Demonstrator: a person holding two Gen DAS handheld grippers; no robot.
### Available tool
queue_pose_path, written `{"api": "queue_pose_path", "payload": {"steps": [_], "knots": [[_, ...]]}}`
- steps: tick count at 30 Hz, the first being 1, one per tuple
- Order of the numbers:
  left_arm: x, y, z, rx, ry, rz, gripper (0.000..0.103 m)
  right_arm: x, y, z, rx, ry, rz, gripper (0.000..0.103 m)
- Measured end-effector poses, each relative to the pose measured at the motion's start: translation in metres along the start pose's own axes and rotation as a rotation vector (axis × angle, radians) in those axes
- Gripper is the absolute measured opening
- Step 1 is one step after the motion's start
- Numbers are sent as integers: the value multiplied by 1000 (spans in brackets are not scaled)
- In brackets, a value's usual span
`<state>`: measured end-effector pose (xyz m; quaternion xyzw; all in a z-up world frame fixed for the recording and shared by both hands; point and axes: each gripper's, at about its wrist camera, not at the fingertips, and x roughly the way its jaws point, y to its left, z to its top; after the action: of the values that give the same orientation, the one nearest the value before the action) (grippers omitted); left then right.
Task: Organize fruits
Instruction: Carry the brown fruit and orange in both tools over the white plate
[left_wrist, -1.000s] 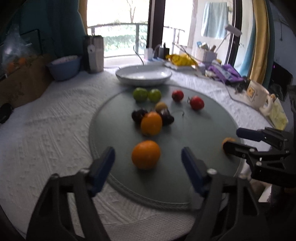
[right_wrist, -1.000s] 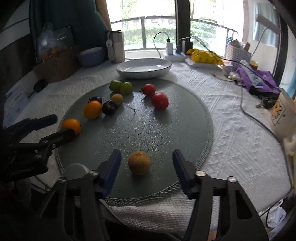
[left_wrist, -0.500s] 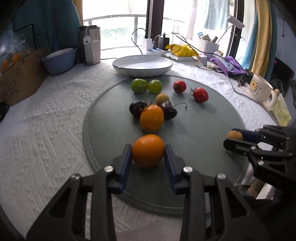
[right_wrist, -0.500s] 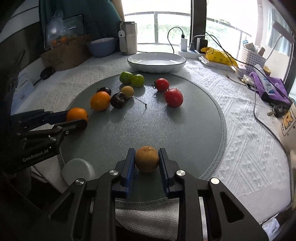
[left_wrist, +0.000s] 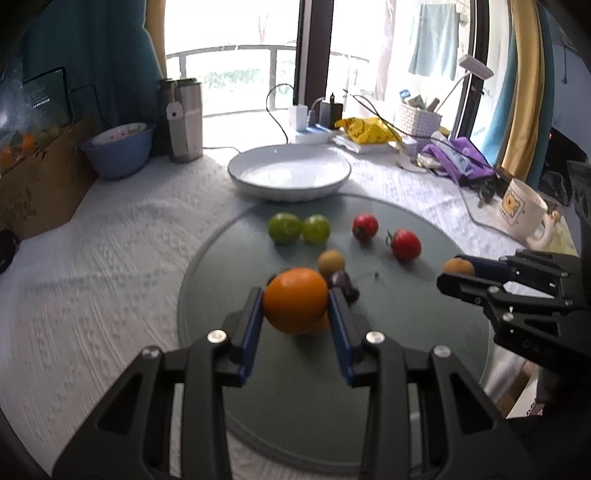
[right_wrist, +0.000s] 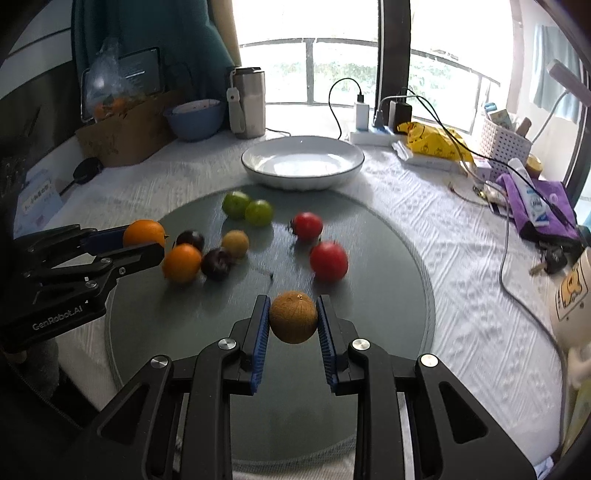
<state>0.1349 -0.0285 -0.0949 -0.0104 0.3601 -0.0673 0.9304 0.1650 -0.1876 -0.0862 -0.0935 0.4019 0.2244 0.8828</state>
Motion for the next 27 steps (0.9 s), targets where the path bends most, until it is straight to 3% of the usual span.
{"api": "queue_pose_path", "payload": {"steps": [17,27], "knots": [[27,35,62,-85,-78,9,36,28,-20,75,-8,-72,3,27],[62,47,105,-86,-74,-2,36,42,-31,126,-20,-134,21,27]]}}
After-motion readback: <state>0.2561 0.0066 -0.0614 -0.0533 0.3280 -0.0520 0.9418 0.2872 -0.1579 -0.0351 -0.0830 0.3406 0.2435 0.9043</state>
